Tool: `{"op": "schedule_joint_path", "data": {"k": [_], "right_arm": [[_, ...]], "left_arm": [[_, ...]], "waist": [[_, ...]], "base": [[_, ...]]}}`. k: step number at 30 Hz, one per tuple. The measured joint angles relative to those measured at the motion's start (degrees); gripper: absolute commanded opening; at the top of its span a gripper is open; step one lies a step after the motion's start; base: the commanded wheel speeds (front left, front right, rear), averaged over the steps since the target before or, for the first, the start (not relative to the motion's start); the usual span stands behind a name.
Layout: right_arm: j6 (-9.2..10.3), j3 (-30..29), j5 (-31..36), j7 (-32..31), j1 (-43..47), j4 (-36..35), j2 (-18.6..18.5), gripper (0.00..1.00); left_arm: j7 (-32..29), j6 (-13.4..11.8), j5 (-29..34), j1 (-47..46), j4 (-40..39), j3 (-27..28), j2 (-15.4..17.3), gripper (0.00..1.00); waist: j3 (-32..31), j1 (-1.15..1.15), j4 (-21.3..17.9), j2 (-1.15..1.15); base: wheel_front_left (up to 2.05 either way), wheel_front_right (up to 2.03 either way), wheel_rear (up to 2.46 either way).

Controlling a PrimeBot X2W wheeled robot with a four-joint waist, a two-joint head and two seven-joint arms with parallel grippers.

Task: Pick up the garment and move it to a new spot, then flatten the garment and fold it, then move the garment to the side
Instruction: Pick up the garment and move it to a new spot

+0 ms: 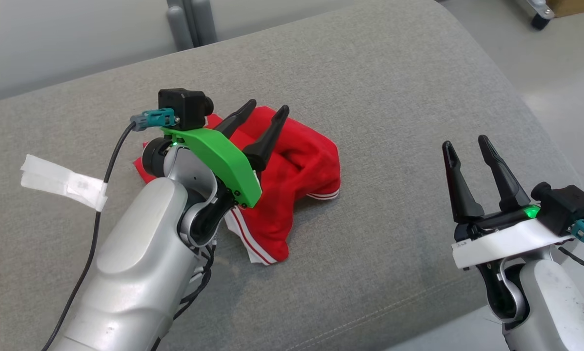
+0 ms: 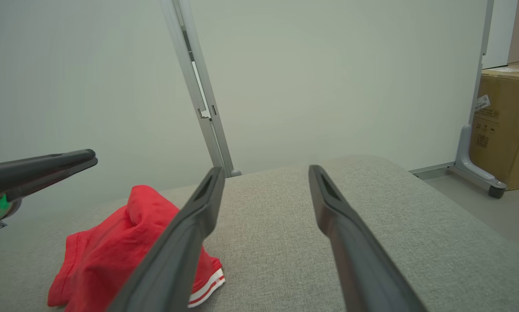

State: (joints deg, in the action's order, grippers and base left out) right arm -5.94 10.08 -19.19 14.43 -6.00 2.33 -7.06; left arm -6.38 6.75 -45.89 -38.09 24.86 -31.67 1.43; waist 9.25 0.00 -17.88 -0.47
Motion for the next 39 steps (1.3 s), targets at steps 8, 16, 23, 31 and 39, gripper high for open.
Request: {"op": "schedule_joint_path", "data": {"k": [8,16,23,31,39], "right_arm": [[-0.01,-0.1,0.0,0.0,0.1,0.0,0.0,1.0],[-0.02,-0.5,0.1,0.0,0.8,0.2,0.0,1.0],[-0.03,-1.2,0.1,0.0,2.9,0.3,-0.3,1.0],[-0.1,-1.4,0.2,0.0,4.0,0.3,-0.4,1.0],[-0.13,-0.4,0.3,0.0,5.3,0.3,-0.4,1.0]], "left_arm": [[3.9,0.1,3.7,-0.1,0.7,0.1,0.6,1.0],[9.1,-0.9,5.3,1.6,0.1,2.6,4.3,1.0],[12.4,-2.6,5.8,6.2,-1.5,4.5,6.8,1.0],[16.8,-5.5,6.5,11.8,-3.7,8.1,10.3,1.0],[19.1,-8.2,7.1,17.7,-7.4,10.0,11.1,1.0]], "waist": [[-1.0,0.0,3.8,0.0],[-2.6,0.0,6.7,0.0],[-4.0,0.0,8.8,0.0],[-5.5,0.0,10.7,0.0],[-6.5,0.0,11.9,0.0]], "base": [[0.0,0.0,0.0],[0.0,0.0,0.0],[0.0,0.0,0.0],[0.0,0.0,0.0],[0.0,0.0,0.0]]}}
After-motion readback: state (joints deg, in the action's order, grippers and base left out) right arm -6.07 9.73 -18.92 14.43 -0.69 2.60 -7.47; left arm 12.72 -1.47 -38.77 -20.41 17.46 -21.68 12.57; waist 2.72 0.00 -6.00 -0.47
